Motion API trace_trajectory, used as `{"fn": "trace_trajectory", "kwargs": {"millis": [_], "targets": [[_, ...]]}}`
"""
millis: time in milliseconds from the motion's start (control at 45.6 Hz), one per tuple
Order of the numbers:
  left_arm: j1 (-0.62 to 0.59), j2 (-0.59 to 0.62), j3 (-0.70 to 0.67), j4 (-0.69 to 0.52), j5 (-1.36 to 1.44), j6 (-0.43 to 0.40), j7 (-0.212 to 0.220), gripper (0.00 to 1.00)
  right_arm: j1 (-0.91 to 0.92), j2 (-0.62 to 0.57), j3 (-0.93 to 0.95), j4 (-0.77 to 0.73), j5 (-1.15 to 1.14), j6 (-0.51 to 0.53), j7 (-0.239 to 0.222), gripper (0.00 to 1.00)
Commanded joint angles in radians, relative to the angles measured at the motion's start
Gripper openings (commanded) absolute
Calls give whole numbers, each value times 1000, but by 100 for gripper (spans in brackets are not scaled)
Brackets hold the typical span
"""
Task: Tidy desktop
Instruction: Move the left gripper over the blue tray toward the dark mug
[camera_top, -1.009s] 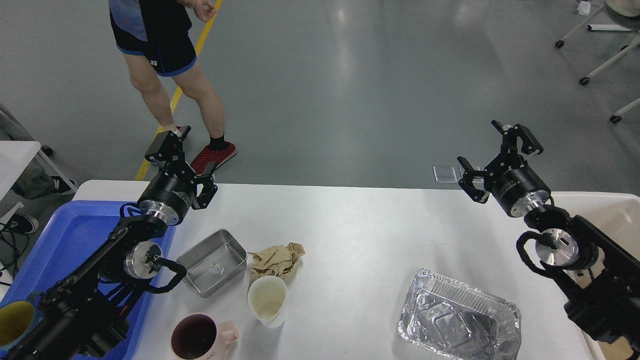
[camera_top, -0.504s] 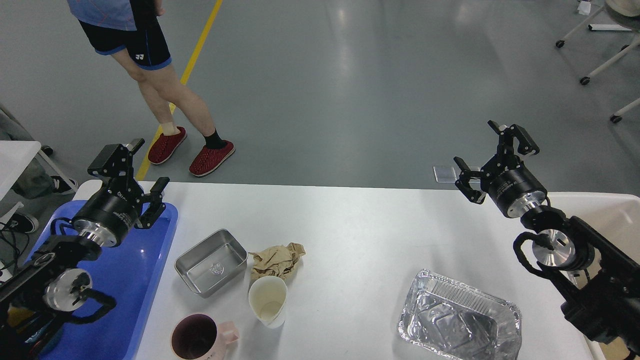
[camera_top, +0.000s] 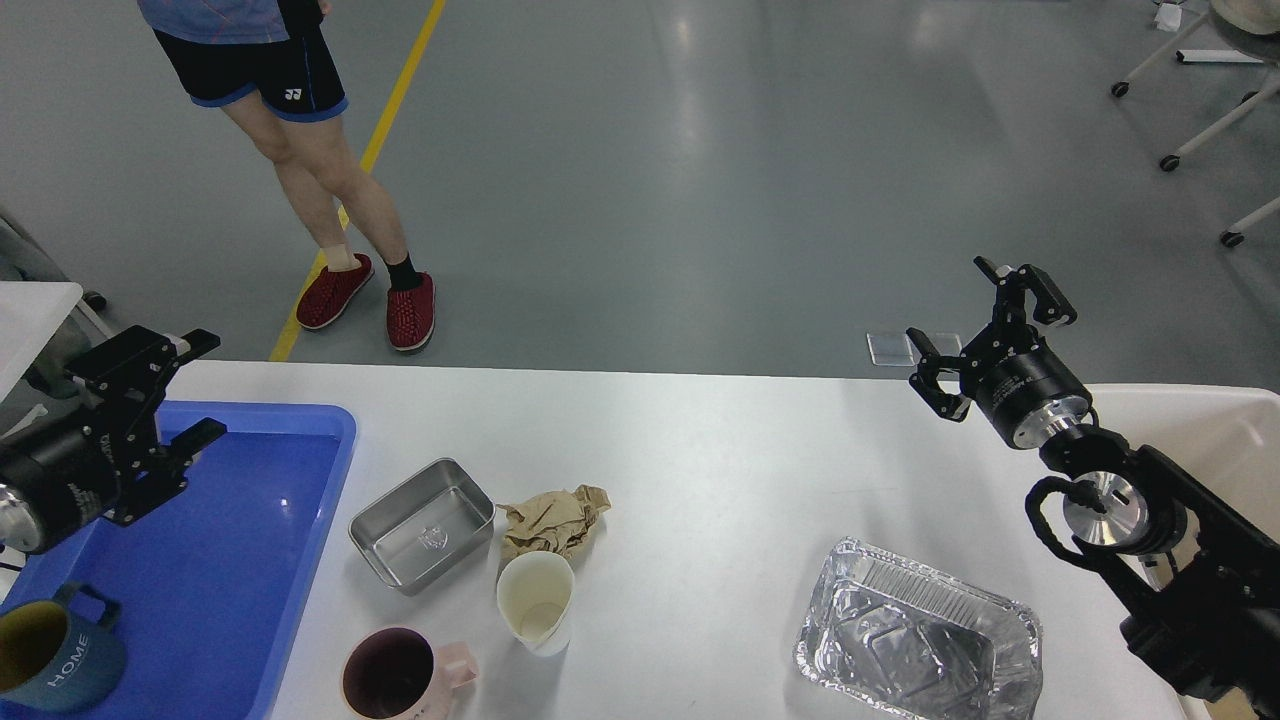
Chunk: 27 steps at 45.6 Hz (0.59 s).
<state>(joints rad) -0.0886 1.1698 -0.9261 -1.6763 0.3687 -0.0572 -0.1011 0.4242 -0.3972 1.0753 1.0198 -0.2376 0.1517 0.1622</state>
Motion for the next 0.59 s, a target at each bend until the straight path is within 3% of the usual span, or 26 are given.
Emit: {"fn": "trace_trajectory", "kwargs": {"millis": [0, 285, 570], "targets": [[1, 180, 62, -45, -8, -47, 6, 97, -2, 9, 0, 0, 0, 0, 0, 100], [6, 405, 154, -85, -5, -119, 38, 97, -7, 12, -2, 0, -2, 0, 0, 100], [6, 496, 165, -85, -5, -154, 35, 97, -8, 14, -2, 0, -2, 0, 0, 100]]}}
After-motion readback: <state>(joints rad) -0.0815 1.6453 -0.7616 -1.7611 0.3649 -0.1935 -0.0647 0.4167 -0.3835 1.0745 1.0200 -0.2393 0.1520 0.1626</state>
